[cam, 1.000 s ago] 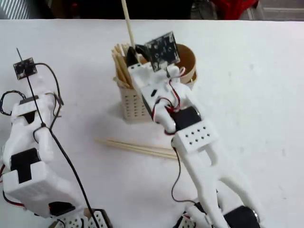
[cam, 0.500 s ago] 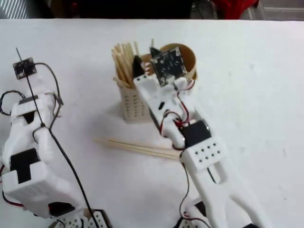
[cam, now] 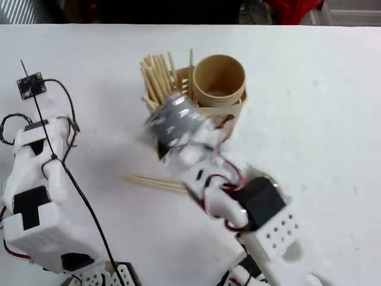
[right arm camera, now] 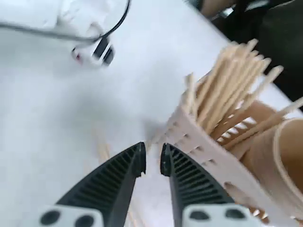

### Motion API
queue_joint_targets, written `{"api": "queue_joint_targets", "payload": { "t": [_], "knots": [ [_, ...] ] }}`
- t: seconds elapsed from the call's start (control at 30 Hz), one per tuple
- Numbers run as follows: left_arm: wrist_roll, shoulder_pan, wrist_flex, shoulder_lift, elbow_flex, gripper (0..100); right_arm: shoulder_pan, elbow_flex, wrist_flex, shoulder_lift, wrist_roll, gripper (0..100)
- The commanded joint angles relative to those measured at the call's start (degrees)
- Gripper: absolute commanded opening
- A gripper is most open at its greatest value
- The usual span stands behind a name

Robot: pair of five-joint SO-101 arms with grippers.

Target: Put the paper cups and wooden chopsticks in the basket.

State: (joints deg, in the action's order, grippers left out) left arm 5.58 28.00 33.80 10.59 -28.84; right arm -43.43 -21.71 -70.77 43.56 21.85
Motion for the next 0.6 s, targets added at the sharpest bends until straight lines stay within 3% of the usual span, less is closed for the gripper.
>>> {"api": "queue_joint_targets", "payload": {
  "t": [0.0, 0.17, 0.33, 0.57],
  "knots": [
    [0.44, -0.04, -0.97, -0.40, 1.23, 16, -2.68, 0.09, -6.02, -5.93, 6.51, 13.5],
    [0.44, -0.04, -0.97, -0.40, 1.23, 16, -2.86, -11.25, 2.24, -15.69, 13.71, 24.1],
    [0.44, -0.04, -0.97, -0.40, 1.23, 16, -2.68, -20.13, 16.48, -23.34, 18.02, 24.0],
    [0.44, -0.04, -0.97, -0.40, 1.23, 16, -2.42, -24.00, 24.22, -33.63, 19.60, 24.0]
  ]
}}
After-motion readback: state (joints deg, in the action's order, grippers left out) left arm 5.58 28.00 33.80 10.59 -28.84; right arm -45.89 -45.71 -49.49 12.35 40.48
